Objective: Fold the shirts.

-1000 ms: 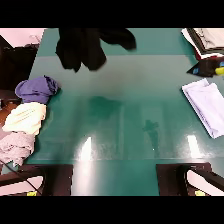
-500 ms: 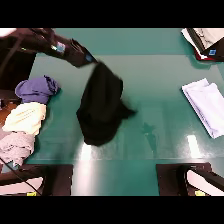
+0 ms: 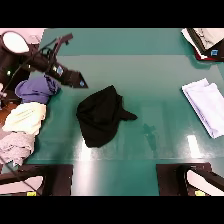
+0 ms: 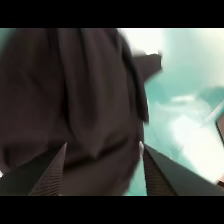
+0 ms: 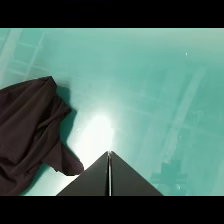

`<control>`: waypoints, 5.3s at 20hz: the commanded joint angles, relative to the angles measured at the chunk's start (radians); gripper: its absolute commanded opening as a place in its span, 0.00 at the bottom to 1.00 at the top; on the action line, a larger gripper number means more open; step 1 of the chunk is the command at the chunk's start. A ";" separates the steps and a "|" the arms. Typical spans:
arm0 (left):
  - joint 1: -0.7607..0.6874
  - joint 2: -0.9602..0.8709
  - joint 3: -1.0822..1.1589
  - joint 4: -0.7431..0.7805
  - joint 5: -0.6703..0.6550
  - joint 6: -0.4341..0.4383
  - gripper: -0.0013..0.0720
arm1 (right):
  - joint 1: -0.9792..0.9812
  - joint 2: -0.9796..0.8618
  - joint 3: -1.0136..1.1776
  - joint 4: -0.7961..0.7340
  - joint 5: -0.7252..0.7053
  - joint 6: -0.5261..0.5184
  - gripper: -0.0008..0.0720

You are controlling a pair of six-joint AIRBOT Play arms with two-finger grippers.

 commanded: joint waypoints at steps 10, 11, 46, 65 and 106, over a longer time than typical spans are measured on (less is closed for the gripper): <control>-0.001 0.343 -0.948 -0.195 0.352 0.025 0.77 | 0.001 -0.001 0.001 0.000 -0.003 0.000 0.04; -0.001 0.343 -0.965 -0.201 0.376 0.026 0.77 | 0.001 -0.001 0.001 0.000 -0.003 0.000 0.04; 0.000 0.349 -0.662 0.018 0.295 0.050 0.05 | 0.676 -0.325 -0.652 0.183 -0.569 0.157 0.71; 0.123 0.350 -0.056 0.188 0.050 0.048 0.05 | 0.342 0.146 -0.555 0.122 -0.550 0.138 0.04; 0.220 -0.026 -0.500 -0.162 0.267 0.154 0.89 | -0.191 0.093 -0.594 0.122 -0.246 0.024 0.53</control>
